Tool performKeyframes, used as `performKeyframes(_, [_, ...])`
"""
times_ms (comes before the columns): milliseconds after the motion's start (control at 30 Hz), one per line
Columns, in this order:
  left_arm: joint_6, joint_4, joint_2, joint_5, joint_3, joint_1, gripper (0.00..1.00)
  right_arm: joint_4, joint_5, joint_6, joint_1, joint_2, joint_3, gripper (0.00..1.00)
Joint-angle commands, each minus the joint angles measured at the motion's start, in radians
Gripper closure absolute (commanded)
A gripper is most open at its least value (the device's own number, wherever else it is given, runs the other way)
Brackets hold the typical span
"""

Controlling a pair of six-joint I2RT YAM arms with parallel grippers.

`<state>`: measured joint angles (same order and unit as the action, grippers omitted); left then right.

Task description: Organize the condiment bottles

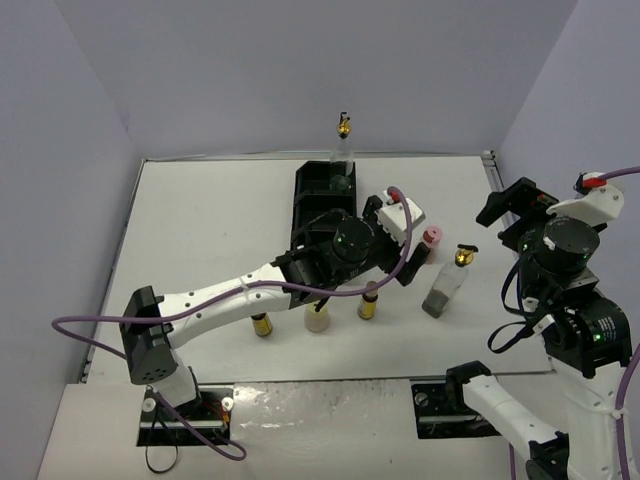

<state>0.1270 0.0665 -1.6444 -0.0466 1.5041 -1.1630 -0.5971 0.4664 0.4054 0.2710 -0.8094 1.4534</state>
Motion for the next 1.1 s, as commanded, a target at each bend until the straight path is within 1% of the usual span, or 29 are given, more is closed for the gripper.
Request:
performKeyframes(0, [0.049,0.111,-0.041,0.041,0.073,-0.037,0.03,0.025,0.036,-0.025,0.008,-0.054,0.07,0.0])
performKeyframes(133, [0.065,0.164,-0.072,0.047,0.061,-0.061,0.03,0.02,0.044,-0.042,0.008,-0.067,0.091,0.0])
performKeyframes(500, [0.111,0.292,-0.149,0.047,0.041,-0.075,0.03,0.019,0.035,-0.048,0.01,-0.083,0.084,0.0])
performKeyframes(800, [0.134,0.367,-0.257,0.029,0.091,-0.076,0.03,0.009,0.023,-0.05,0.008,-0.079,0.1,0.0])
performKeyframes(1067, [0.112,0.418,-0.346,-0.005,0.129,-0.083,0.03,0.002,0.023,-0.062,0.01,-0.076,0.093,0.0])
